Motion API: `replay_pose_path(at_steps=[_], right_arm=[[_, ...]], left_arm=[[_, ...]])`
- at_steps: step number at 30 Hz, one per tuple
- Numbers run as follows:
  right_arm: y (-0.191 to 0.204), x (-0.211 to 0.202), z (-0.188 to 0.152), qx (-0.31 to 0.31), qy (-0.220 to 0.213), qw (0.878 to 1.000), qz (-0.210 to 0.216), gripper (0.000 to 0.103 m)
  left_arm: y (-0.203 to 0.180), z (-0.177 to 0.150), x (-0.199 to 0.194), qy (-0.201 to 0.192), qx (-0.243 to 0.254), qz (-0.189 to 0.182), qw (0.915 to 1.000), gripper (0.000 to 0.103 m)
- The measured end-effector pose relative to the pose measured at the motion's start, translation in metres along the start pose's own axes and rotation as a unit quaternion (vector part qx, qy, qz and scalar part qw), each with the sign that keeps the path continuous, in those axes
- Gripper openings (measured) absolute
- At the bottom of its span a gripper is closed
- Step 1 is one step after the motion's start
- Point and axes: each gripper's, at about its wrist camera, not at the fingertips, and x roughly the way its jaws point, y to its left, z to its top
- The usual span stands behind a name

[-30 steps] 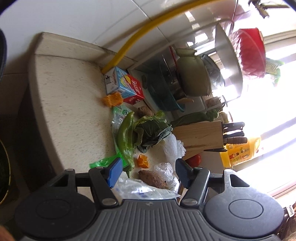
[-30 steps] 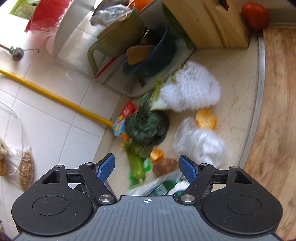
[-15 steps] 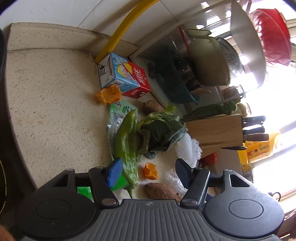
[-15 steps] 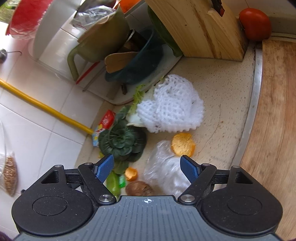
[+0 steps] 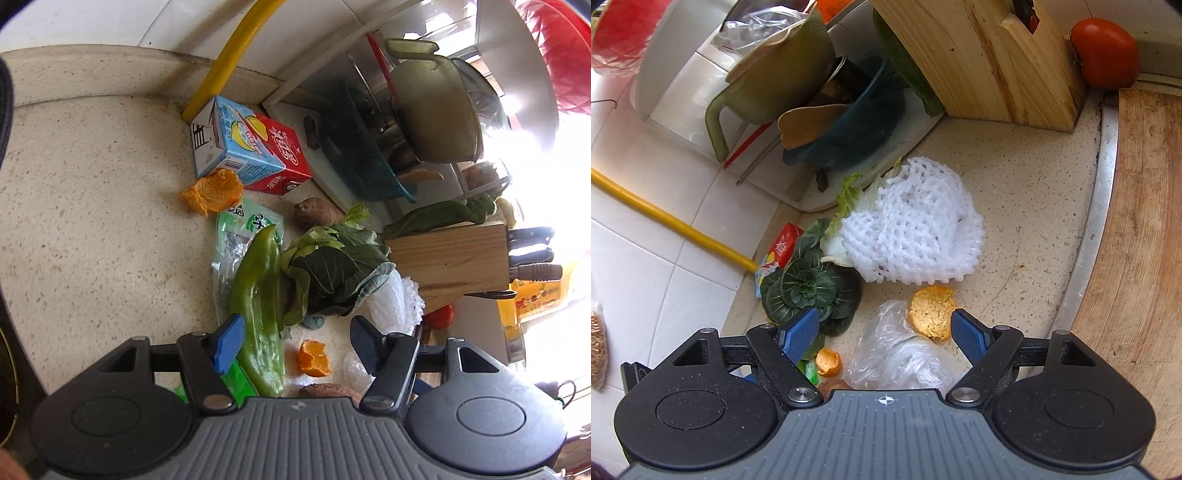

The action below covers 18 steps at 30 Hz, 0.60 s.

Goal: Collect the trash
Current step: 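Reach the right tool to an orange peel piece while the left tool approaches another peel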

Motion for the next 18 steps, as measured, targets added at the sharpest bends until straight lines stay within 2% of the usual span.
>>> replay_pose_path(at_steps=[18], right_arm=[[-0.008,0.007,0.002,0.006,0.008,1.0,0.0,0.085]], left_arm=[[0.004,-0.002,0.02,0.028,0.001,0.021,0.9994,0.06]])
